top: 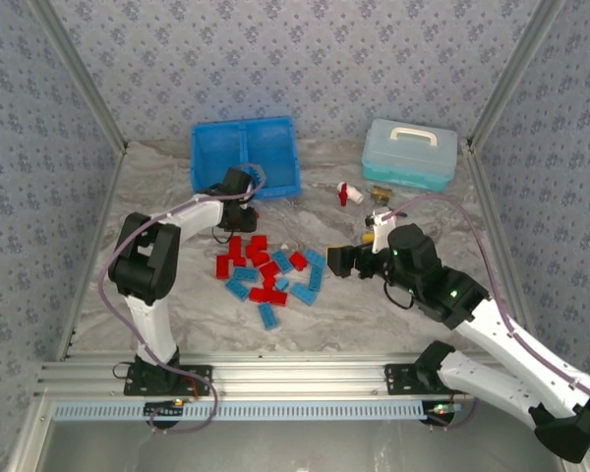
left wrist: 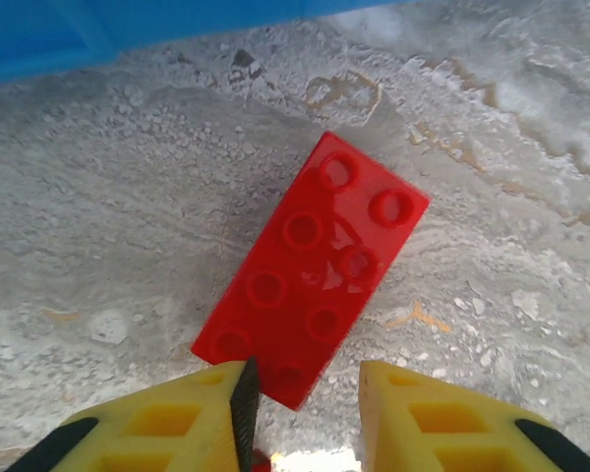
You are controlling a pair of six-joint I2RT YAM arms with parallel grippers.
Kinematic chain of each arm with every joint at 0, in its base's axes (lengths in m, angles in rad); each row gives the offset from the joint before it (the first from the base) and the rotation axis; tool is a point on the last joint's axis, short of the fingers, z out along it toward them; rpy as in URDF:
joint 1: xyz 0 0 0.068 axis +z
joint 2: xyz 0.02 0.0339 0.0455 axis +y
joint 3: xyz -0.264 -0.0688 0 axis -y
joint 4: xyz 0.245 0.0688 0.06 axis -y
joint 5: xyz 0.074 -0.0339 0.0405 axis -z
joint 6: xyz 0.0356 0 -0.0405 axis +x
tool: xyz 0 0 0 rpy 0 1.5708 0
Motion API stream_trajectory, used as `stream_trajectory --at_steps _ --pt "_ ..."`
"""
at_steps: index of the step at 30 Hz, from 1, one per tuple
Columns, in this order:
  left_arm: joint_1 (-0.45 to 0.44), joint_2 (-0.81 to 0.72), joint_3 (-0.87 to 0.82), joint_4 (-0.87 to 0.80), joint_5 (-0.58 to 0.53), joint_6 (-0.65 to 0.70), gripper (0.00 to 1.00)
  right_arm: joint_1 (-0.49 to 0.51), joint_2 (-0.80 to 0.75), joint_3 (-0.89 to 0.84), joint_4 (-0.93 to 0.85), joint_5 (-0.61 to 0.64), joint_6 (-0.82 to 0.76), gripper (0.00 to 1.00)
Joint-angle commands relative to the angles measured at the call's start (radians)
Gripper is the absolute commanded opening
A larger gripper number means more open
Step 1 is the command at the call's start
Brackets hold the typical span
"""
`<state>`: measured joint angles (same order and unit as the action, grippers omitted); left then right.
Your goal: Sort the legos into containers by color
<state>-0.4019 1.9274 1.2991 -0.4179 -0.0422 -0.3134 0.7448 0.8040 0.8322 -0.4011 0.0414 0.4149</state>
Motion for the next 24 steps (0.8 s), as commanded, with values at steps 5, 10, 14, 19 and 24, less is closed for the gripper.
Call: stream_trajectory --at_steps 5,10,14,19,24 --pt "-0.003 0.001 0.011 0.000 0.006 0.019 0.34 0.002 0.000 0.035 -0.026 0.039 0.027 1.00" --pt "-0.003 -0.045 0.009 0.021 -0.016 0.068 0.73 0.003 0.000 0.033 -0.031 0.038 0.031 1.00" --pt "-0.003 -0.044 0.028 0.029 -0.049 0.113 0.80 0.004 0.003 0.025 -0.031 0.034 0.037 1.00" --pt "-0.002 0.013 0.067 0.041 -0.060 0.158 0.87 0.004 0.006 0.025 -0.042 0.040 0.039 1.00" --pt "0.000 0.096 0.118 0.026 -0.033 0.184 0.90 0.004 0.004 0.029 -0.062 0.039 0.042 1.00"
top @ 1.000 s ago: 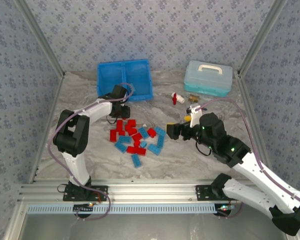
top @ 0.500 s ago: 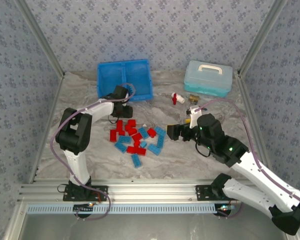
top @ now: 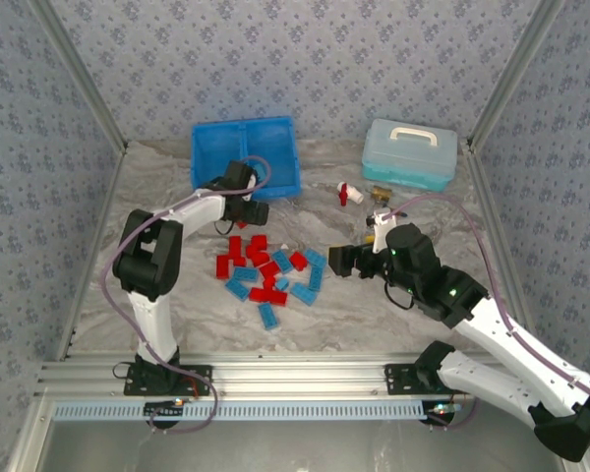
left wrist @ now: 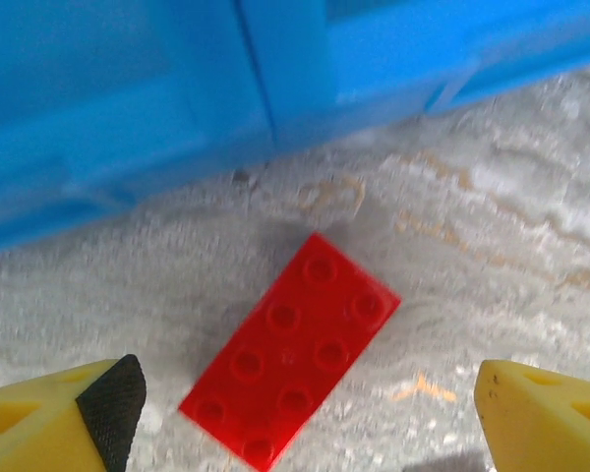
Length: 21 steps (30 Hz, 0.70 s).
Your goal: Sort the legos into containers by color
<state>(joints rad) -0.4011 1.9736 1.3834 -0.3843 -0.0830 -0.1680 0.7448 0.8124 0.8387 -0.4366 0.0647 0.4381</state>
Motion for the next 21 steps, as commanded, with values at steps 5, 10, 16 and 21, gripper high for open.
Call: stream_trajectory --at_steps 5,10,16,21 --pt "-0.002 0.052 -0.001 0.010 0.049 0.017 0.76 0.005 -0.013 0.025 -0.038 0.020 0.028 1.00" --pt "-0.009 0.020 -0.052 0.016 0.061 0.006 0.52 0.004 -0.008 0.019 -0.017 0.025 0.040 1.00" --pt "-0.019 -0.078 -0.104 0.038 0.064 -0.018 0.34 0.004 0.011 0.020 -0.003 0.029 0.051 1.00" --pt "-0.034 -0.236 -0.096 0.035 0.071 -0.023 0.30 0.005 0.010 0.025 -0.011 0.032 0.057 1.00"
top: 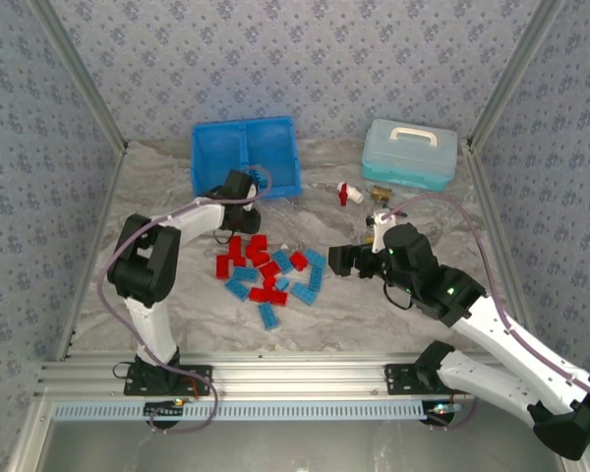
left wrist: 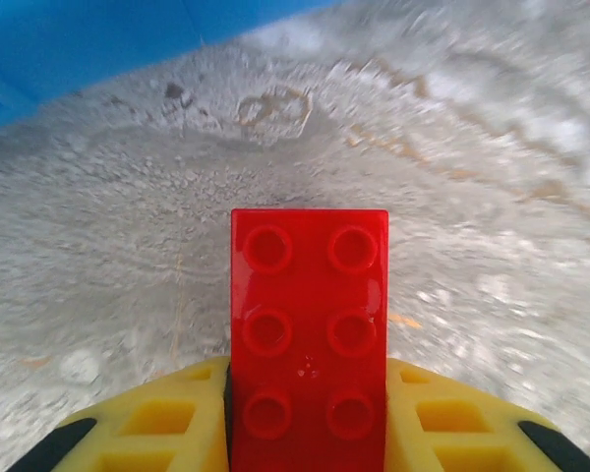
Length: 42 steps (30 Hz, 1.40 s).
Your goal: Sort the legos into containers by color
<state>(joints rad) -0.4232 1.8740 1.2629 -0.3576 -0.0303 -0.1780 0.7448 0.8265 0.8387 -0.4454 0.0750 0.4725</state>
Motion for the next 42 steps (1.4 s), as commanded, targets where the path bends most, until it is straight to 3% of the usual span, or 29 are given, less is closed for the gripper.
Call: stream_trajectory --at_steps 1,5,9,14,22,27,34,38,42 --pt "-0.012 -0.171 0.031 0.011 0.015 -0.012 0.29 0.005 -0.007 0.025 -0.004 0.023 0.025 1.00" --pt "0.003 -0.234 0.096 -0.006 -0.083 -0.014 0.28 0.007 -0.008 0.018 0.005 0.020 0.031 1.00" --pt "0.078 -0.181 0.205 -0.022 -0.144 -0.036 0.26 0.005 -0.004 0.008 0.020 0.010 0.041 1.00" --pt "0.167 -0.013 0.400 -0.060 -0.136 -0.058 0.23 0.005 -0.006 0.014 -0.002 0.004 0.050 1.00" --pt "0.190 0.331 0.773 -0.230 -0.179 -0.043 0.23 0.010 -0.017 0.024 -0.035 0.010 0.073 1.00" --pt "0.206 0.406 0.814 -0.246 -0.140 -0.070 0.27 0.015 -0.027 0.049 -0.077 0.019 0.077 1.00" --pt "0.207 0.321 0.749 -0.223 -0.108 -0.077 0.42 0.024 -0.035 0.040 -0.063 0.029 0.092 1.00" --pt "0.204 0.166 0.623 -0.158 -0.077 -0.096 0.53 0.025 -0.021 0.031 -0.053 0.032 0.090 1.00" --pt "0.185 -0.001 0.494 -0.113 -0.075 -0.109 0.57 0.027 0.001 0.026 -0.035 0.032 0.090 1.00"
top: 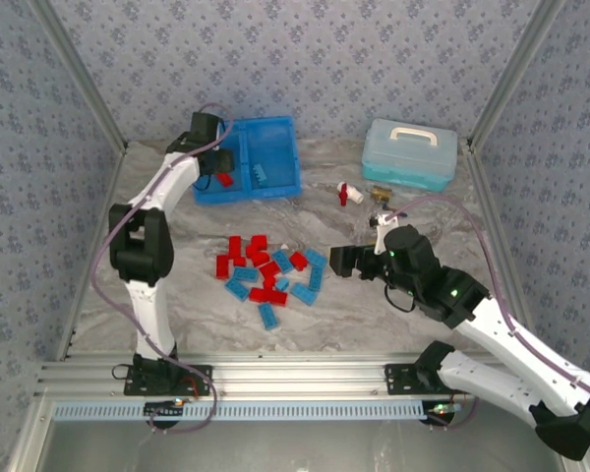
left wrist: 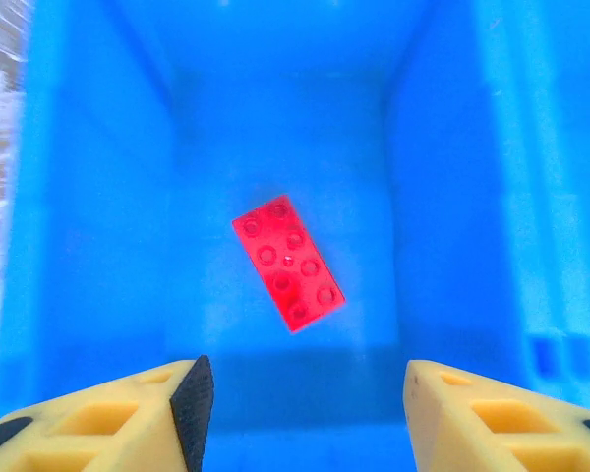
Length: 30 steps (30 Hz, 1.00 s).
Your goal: Sort the legos into containers by color
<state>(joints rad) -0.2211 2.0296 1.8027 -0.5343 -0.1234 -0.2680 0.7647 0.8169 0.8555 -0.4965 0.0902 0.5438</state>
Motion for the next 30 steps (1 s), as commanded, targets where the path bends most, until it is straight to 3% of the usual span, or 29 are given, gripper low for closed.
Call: stream_trajectory --at_steps 1,7,9,15,19,23,30 --pt "-0.025 -0.209 -0.087 0.067 0.015 -0.029 0.57 0.008 0.018 0.007 0.023 0.014 0.016 1.00" --pt "-0.123 -0.577 -0.458 0.169 0.027 -0.078 0.60 0.007 0.132 0.010 0.056 0.022 -0.088 1.00" --pt "-0.172 -0.673 -0.546 0.158 0.028 -0.076 0.61 0.010 0.213 0.029 0.068 -0.027 -0.165 1.00" --pt "-0.279 -0.938 -0.791 0.071 0.024 -0.099 0.71 0.032 0.541 0.165 0.043 -0.093 -0.381 0.84" --pt "-0.290 -1.081 -0.891 -0.027 0.003 -0.137 0.76 0.039 0.749 0.267 0.044 -0.092 -0.463 0.70" --pt "-0.291 -1.171 -0.950 -0.092 0.008 -0.142 0.88 0.037 0.926 0.389 0.031 -0.063 -0.524 0.61" --pt "-0.289 -1.249 -1.005 -0.118 -0.036 -0.158 0.97 0.039 1.106 0.505 -0.034 -0.046 -0.561 0.53"
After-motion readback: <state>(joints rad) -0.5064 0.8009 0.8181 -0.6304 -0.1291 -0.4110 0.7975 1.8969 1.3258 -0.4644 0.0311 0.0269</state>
